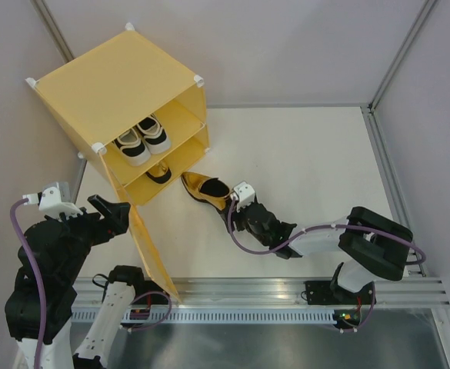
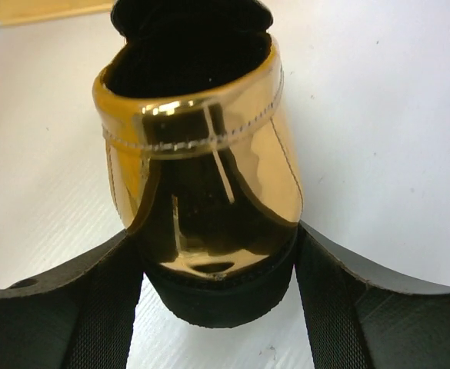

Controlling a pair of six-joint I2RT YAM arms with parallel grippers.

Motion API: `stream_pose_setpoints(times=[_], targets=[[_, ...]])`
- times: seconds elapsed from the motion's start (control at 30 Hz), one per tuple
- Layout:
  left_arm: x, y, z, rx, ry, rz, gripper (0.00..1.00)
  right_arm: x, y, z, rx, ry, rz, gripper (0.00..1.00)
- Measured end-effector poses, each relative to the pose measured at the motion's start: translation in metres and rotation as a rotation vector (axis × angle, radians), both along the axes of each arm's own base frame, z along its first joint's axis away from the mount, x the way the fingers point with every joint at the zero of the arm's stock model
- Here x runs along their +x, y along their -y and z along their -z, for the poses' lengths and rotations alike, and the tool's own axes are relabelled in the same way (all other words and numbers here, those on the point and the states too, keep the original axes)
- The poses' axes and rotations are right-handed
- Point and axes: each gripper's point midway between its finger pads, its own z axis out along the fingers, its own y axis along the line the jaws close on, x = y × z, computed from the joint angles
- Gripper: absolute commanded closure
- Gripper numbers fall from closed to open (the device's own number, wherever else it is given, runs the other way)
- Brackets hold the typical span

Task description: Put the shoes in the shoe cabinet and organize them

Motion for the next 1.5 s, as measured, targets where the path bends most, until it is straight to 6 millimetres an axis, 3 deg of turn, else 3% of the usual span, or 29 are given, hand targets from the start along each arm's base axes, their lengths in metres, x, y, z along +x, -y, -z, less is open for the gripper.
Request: stream_pose_setpoints(times=[0.2,0.63,0.87,1.0,1.2,1.5], targets=[[0.000,0.000,0.000,0.001,0.000,-0.002,0.08,-0.002,0.001,0.023,-0.041,-0.033,0.013,0.99],[-0.001,-0.001,-0.001,0.001,0.003,-0.003,0.08,0.005,0.000,0.023,0.241,-0.123,0.111,0.99],[-0.002,-0.002,-0.002,0.002,0.004,-0.007,0.08,0.001,-0.003,0.034,0.262,-0.157,0.100,0.99],[-0.002,-0.002,-0.003,0.003,0.006,-0.009,0.08,0.012,-0.021,0.041,0.222,-0.151,0.084,0.99],[-0.003,-0.003,-0.003,0.005,0.005,-0.017,0.08,0.043,-0.060,0.031,0.208,-0.086,0.072,0.99],[-0.005,-0.004,-0.003,0.006,0.001,-0.019,0.08,0.068,-0.080,0.036,0.144,-0.029,0.092,1.00]])
